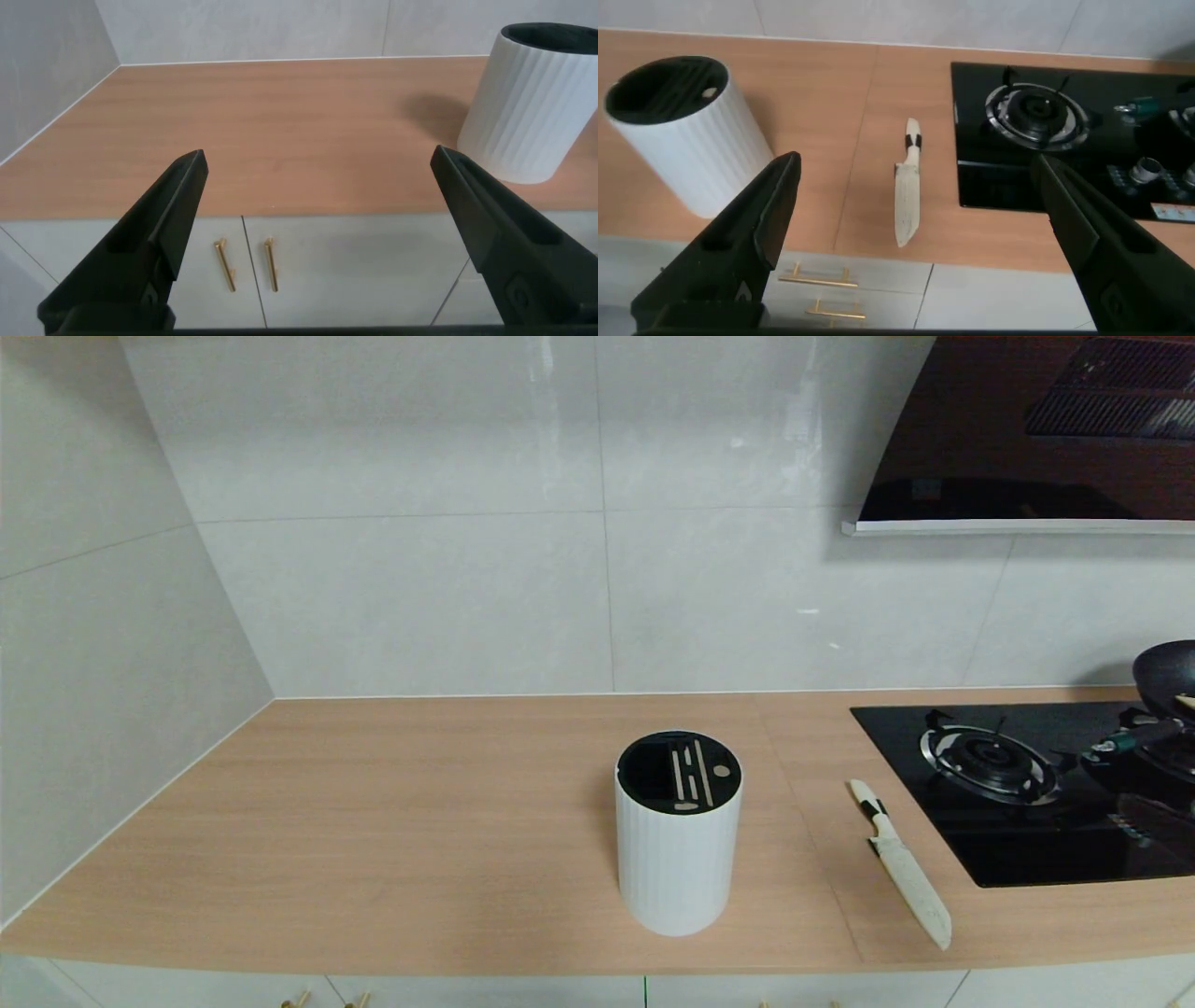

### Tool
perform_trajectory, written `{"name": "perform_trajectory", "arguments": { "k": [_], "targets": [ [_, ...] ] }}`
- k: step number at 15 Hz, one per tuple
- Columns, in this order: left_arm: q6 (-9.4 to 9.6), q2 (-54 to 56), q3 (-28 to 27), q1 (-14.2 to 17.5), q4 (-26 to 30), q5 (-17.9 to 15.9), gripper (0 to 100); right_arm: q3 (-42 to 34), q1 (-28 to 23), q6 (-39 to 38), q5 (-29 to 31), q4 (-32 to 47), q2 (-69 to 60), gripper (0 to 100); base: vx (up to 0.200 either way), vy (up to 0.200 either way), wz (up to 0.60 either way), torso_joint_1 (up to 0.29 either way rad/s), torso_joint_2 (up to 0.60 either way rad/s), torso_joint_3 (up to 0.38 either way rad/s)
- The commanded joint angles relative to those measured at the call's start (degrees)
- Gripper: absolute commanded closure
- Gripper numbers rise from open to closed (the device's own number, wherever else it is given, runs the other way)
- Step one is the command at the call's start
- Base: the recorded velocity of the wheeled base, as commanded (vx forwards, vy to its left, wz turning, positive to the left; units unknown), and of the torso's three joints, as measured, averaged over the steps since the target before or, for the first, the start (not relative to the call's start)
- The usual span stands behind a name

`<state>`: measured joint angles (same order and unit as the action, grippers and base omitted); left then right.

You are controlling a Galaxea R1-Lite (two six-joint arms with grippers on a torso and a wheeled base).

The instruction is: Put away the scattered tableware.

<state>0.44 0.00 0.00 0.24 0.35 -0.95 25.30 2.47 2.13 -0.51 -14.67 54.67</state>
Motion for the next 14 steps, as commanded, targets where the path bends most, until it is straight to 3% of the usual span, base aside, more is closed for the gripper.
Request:
{"name": "perform_trajectory", "arguments": {
  "k": [1, 4, 8, 14],
  "targets": [
    [0.0, 0.0, 0.0, 0.02, 0.0, -0.02, 0, 6.96, 0.25, 0.15, 0.16, -5.29, 21.97, 0, 0.0, 0.0, 0.0, 0.0, 0.0, 0.0],
    [0.0, 0.0, 0.0, -0.07, 0.0, -0.02, 0, 10.65, 2.89, 0.24, 0.34, -6.34, 35.85, 0, 0.0, 0.0, 0.0, 0.0, 0.0, 0.0],
    [0.0, 0.0, 0.0, 0.02, 0.0, -0.02, 0, 10.39, 3.24, 0.33, 1.48, -14.34, 50.79, 0, 0.0, 0.0, 0.0, 0.0, 0.0, 0.0],
    [0.0, 0.0, 0.0, 0.02, 0.0, -0.02, 0, 10.48, 2.97, 1.65, -1.16, -21.72, 62.22, 0, 0.0, 0.0, 0.0, 0.0, 0.0, 0.0]
  ]
}}
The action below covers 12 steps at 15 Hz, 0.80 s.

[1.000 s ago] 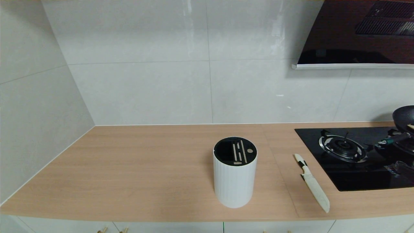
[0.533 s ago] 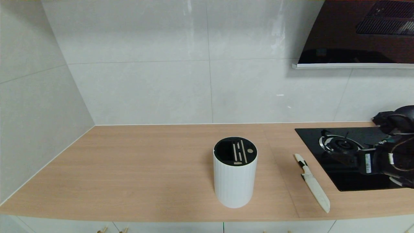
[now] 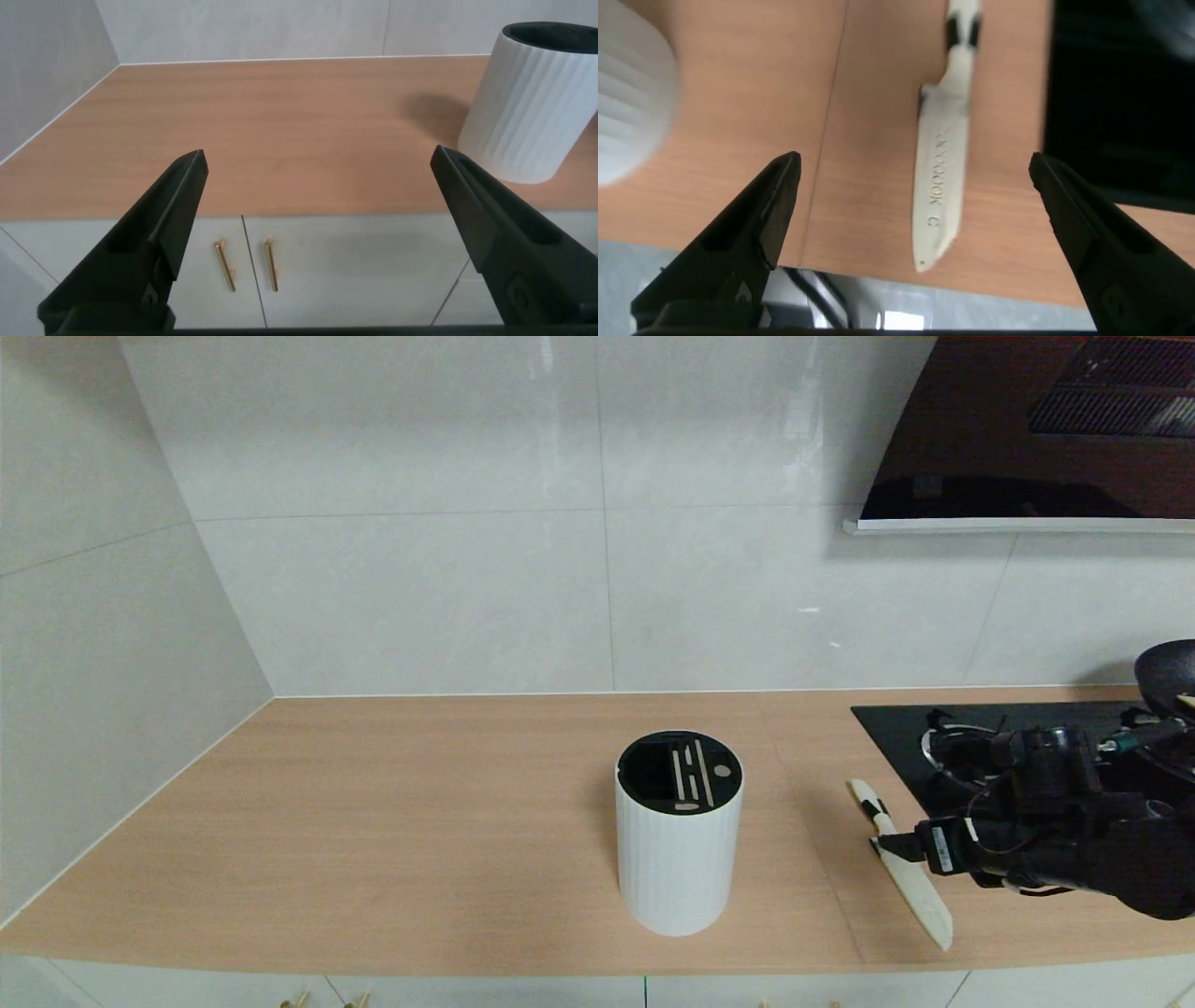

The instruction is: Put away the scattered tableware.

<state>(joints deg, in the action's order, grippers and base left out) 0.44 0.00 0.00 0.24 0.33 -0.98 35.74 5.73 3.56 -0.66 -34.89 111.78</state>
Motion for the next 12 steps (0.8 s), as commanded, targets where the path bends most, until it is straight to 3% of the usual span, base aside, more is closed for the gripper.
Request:
{"name": "perform_trajectory", "arguments": {
  "k": [1, 12],
  "targets": [
    [0.0, 0.0, 0.0, 0.02, 0.02, 0.01, 0, 0.2, -0.37, 0.22, -2.77, -4.05, 6.88, 0, 0.0, 0.0, 0.0, 0.0, 0.0, 0.0],
    [-0.09, 0.0, 0.0, 0.02, 0.02, 0.01, 0, 9.52, -3.44, 1.19, -3.03, -9.5, 21.03, 0, 0.0, 0.0, 0.0, 0.0, 0.0, 0.0]
  ]
}}
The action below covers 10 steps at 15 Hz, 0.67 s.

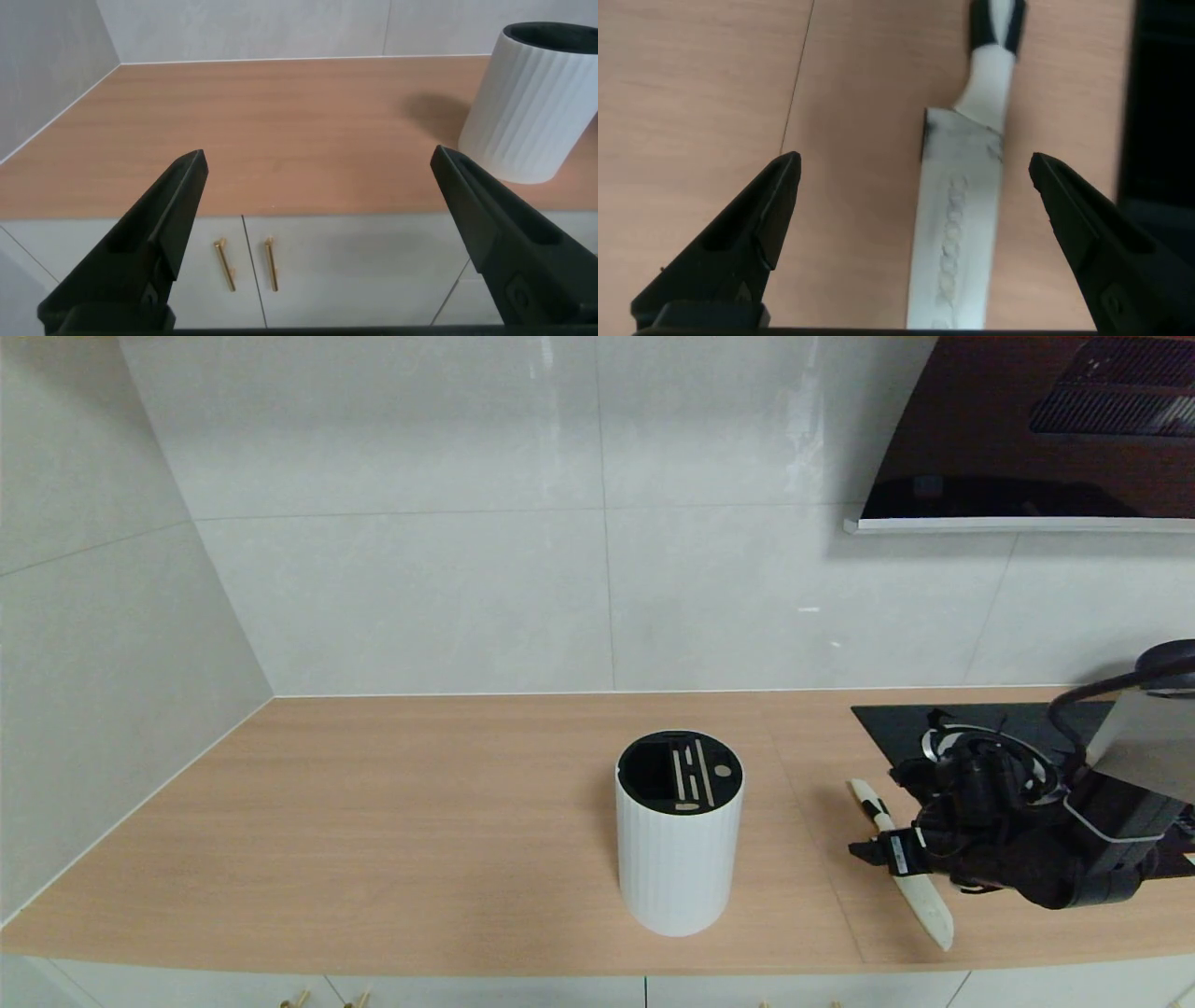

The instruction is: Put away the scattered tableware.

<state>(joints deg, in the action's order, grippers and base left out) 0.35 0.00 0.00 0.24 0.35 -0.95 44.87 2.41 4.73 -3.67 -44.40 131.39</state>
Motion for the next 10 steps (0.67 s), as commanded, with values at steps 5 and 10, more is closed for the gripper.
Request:
{"name": "perform_trajectory", "arguments": {
  "k": [5, 10],
  "targets": [
    [0.0, 0.0, 0.0, 0.02, 0.0, -0.02, 0, 1.8, -1.27, 0.02, 0.15, -0.07, 3.52, 0, 0.0, 0.0, 0.0, 0.0, 0.0, 0.0],
    [0.0, 0.0, 0.0, 0.02, 0.0, -0.02, 0, 2.41, -1.27, 0.1, 1.12, -1.39, 4.66, 0, 0.0, 0.0, 0.0, 0.0, 0.0, 0.0]
  ]
}}
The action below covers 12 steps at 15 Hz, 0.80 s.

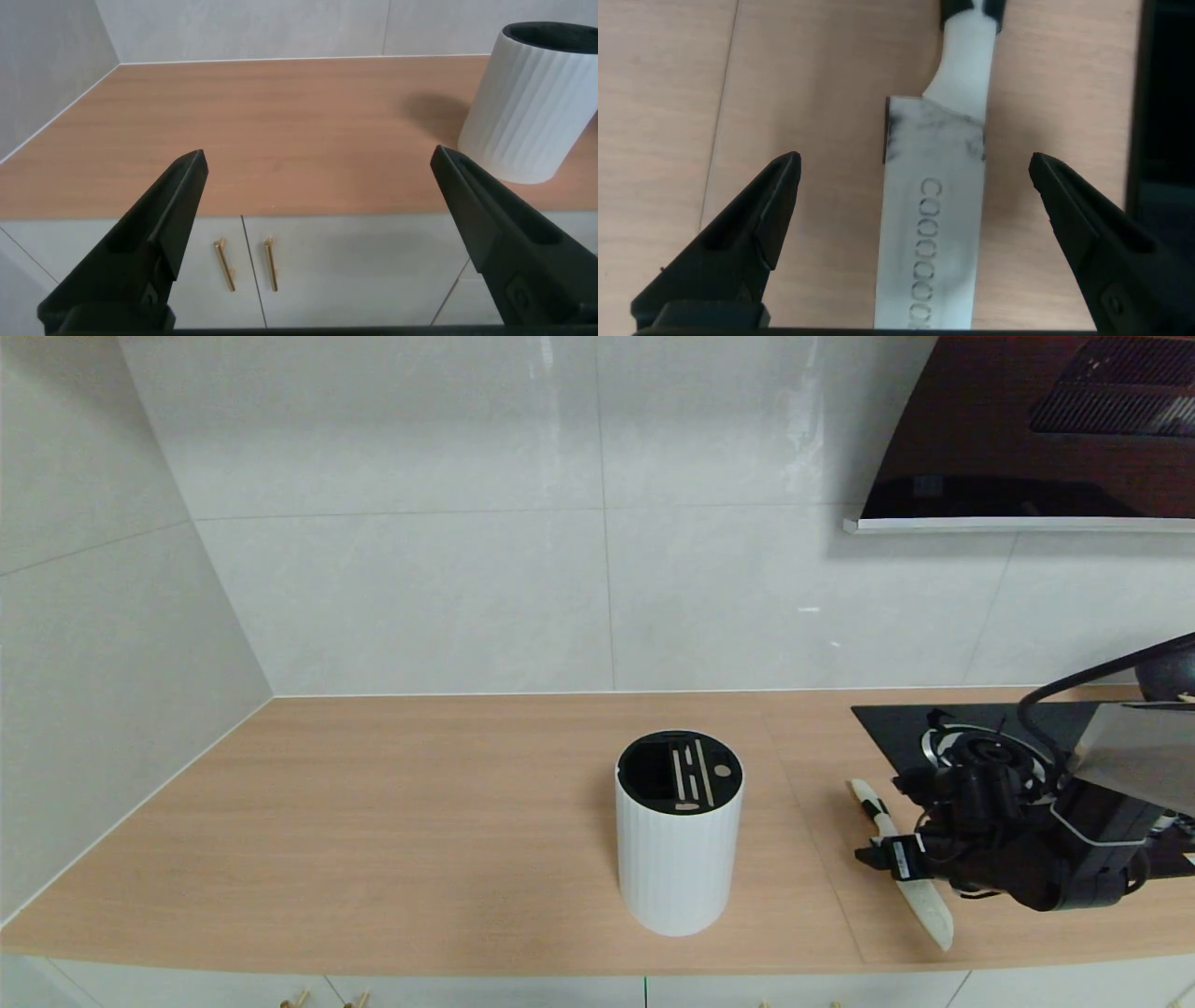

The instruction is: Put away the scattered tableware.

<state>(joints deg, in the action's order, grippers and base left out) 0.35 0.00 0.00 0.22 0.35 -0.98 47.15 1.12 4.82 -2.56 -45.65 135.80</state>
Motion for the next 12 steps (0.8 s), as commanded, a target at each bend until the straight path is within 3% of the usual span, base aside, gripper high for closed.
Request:
{"name": "perform_trajectory", "arguments": {
  "k": [1, 12],
  "targets": [
    [0.0, 0.0, 0.0, 0.04, 0.0, 0.01, 0, 0.13, 0.02, 0.02, 0.01, -0.14, 0.25, 0, 0.0, 0.0, 0.0, 0.0, 0.0, 0.0],
    [0.0, 0.0, 0.0, 0.04, 0.0, 0.01, 0, 1.89, -0.42, 0.11, 1.51, -0.23, 1.83, 0, 0.0, 0.0, 0.0, 0.0, 0.0, 0.0]
  ]
}}
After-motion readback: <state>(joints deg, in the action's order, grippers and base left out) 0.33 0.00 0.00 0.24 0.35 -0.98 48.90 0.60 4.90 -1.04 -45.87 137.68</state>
